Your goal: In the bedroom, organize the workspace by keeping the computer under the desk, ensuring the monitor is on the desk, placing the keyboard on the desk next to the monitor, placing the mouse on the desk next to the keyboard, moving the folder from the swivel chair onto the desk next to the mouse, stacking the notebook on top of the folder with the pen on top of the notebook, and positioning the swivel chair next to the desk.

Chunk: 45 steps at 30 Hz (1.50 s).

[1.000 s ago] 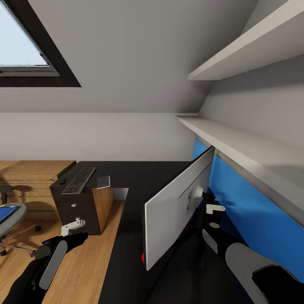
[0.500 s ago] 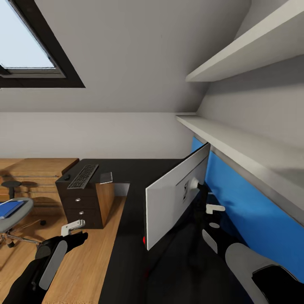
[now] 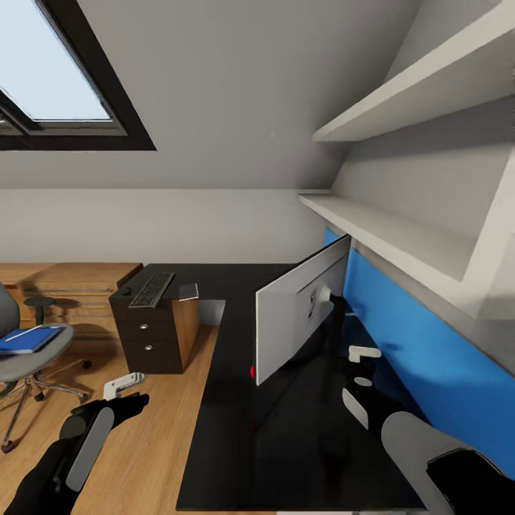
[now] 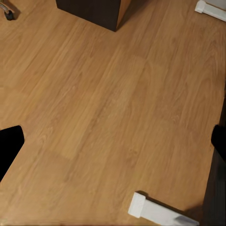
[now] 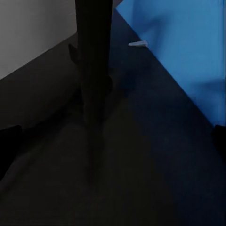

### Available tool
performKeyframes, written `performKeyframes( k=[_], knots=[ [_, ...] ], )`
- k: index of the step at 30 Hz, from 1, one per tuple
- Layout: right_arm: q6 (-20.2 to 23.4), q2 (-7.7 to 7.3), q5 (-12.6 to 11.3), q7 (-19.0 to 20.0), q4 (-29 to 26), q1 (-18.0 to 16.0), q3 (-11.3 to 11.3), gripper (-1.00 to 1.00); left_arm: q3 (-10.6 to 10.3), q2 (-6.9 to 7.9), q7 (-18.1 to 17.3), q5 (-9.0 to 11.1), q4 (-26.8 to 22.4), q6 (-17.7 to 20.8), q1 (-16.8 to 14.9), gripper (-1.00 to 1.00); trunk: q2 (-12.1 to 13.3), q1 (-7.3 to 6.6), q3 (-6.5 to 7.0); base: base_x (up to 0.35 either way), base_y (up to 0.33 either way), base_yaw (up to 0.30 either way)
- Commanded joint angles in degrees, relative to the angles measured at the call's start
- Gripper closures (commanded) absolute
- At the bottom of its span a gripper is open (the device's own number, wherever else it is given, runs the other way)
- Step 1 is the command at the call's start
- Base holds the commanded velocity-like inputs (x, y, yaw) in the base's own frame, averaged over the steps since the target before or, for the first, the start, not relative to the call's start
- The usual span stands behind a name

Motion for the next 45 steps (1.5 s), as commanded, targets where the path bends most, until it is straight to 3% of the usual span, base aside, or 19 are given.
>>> performKeyframes(
  k=[1,10,14,16,21,24,27,31,32,33,35,45],
  knots=[
    [-0.2,-0.02,-0.6,-0.2,-0.1,-0.1,0.5,-1.00,0.0,0.01,0.5,0.6,-0.1,0.1,0.0,-1.00,-0.1,-0.03,-0.09,-0.311,0.159,0.000],
    [-0.3,0.54,-0.8,-0.3,-0.9,0.0,0.6,-1.00,0.0,0.01,0.5,0.5,-0.1,-0.1,-0.1,-1.00,-0.1,-0.03,-0.09,-0.296,0.183,0.000],
    [-0.3,1.04,-0.7,-0.4,-4.5,0.2,0.6,-1.00,0.8,0.07,0.3,0.5,-0.1,-0.2,-0.1,-1.00,-0.1,-0.03,-0.09,-0.169,0.075,0.000],
    [0.0,1.14,-0.6,-0.7,-12.2,1.9,0.5,-1.00,2.4,0.09,0.3,0.4,-0.1,-0.4,-0.1,-1.00,-0.1,-0.03,-0.09,-0.057,0.025,0.000],
    [1.5,1.10,-0.5,-2.3,-22.0,7.0,0.4,-1.00,3.2,0.10,0.1,0.4,-0.1,-2.7,-0.1,-1.00,-0.1,-0.03,-0.09,-0.019,0.008,0.000],
    [8.6,1.16,-0.7,-10.6,-33.2,10.4,0.5,-1.00,3.4,0.10,-0.5,0.3,-0.1,-6.0,0.0,-1.00,-0.1,-0.03,-0.09,-0.004,0.002,0.000],
    [12.6,1.25,-0.7,-14.8,-37.8,12.0,0.6,-1.00,3.4,0.10,-0.6,0.3,0.0,-6.6,0.0,-1.00,-0.1,-0.03,-0.09,-0.001,0.001,0.000],
    [24.0,2.86,-0.9,-23.9,-51.0,16.7,3.7,-1.00,3.4,0.08,-0.7,0.1,0.9,-7.1,0.0,-1.00,-0.1,-0.03,-0.09,0.000,0.000,0.000],
    [24.6,2.96,-0.8,-24.4,-52.0,17.3,4.3,-1.00,3.4,0.07,-0.7,0.1,1.0,-7.2,0.0,-1.00,-0.1,-0.03,-0.09,0.000,0.000,0.000],
    [26.3,3.09,-0.7,-25.8,-56.6,20.2,10.4,-1.00,3.4,0.08,-0.7,0.1,1.1,-7.3,0.0,-1.00,-0.1,-0.03,-0.09,-0.072,0.189,0.000],
    [26.5,3.07,-0.7,-26.0,-57.3,20.8,12.0,-1.00,3.4,0.08,-0.7,0.1,1.1,-7.3,0.0,-1.00,-0.1,-0.03,-0.09,-0.095,0.230,0.000],
    [26.1,2.97,-0.6,-26.4,-58.2,21.4,13.6,-1.00,3.4,0.03,-0.7,0.1,1.1,-7.3,0.0,-1.00,-0.1,-0.03,-0.09,-0.093,0.290,0.000]
  ],
)
